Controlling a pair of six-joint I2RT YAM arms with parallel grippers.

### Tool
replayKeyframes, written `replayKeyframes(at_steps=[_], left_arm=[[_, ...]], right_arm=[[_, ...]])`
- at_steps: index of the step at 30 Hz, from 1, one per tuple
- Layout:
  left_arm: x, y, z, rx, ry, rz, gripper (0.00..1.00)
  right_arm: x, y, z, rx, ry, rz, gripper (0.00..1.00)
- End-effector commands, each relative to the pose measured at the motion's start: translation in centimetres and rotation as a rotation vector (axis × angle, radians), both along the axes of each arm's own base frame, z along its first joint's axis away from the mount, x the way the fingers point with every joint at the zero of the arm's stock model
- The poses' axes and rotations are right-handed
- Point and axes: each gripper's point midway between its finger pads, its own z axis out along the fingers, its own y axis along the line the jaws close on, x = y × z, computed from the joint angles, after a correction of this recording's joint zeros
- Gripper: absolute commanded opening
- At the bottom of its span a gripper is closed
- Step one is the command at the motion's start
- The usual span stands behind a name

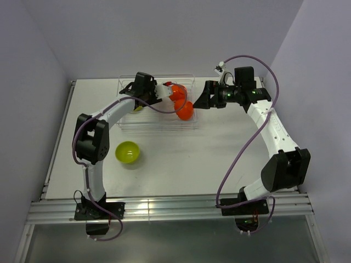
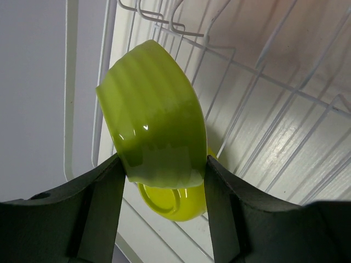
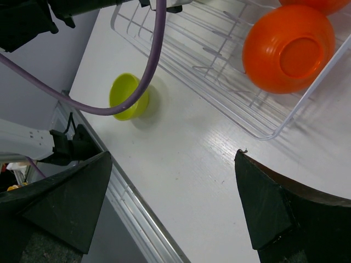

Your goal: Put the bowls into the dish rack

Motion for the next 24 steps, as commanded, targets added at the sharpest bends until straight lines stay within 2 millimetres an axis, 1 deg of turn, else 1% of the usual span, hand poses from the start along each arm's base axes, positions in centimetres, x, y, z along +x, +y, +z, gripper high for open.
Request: replayKeyframes(at_steps=[1,11,22,24], left_arm=[[1.4,-0.6,2.3,-0.029,-0.077,0.011,0.00],[2.2,-0.8,1.7,-0.034,-0.098,0.014,0.02],[2.5,-0.8,0.1,-0.008,-0.095,0.010,0.05],[2.4,-0.8,-0.2,-0.009,-0.086,0.008,0.08]], right_arm=[[-0.5,-0.4,1.7,0.006,-0.065,0.007,1.00],[-0.6,-0.4,1.5,0.005,-0.059,0.006,1.00],[-0.5,-0.5,1.0,0.000,-0.045,0.005,1.00],[-0.4,-0.5,1.1,0.000,-0.046,0.003,1.00]])
